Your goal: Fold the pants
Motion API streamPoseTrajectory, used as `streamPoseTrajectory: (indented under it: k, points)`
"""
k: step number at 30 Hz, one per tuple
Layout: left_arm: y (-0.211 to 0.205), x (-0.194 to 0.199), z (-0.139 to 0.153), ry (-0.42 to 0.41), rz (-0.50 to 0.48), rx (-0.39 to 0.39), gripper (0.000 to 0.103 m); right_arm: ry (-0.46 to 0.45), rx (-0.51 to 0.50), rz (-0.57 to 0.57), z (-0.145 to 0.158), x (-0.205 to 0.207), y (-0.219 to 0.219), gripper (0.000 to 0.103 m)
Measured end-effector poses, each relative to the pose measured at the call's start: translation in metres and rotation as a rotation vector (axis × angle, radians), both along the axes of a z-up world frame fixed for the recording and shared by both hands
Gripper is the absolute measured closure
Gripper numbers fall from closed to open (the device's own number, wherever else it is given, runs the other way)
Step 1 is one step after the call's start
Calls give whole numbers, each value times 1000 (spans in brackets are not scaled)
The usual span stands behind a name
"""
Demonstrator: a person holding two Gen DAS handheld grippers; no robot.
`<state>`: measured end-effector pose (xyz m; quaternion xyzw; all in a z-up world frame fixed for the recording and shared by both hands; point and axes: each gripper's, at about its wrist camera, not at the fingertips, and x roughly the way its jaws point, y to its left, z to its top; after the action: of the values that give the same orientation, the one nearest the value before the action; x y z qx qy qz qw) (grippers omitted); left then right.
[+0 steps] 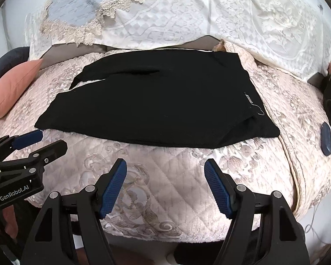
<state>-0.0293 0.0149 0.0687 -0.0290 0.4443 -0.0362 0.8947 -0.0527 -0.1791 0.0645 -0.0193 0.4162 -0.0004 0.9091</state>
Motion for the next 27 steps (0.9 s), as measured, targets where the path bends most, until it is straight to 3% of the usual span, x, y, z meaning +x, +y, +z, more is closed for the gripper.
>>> streamPoseTrajectory:
  k: [27]
  points:
    - [-12,23,-16,56,-45,-32,31,-5,16,1,-6,16,-8,30]
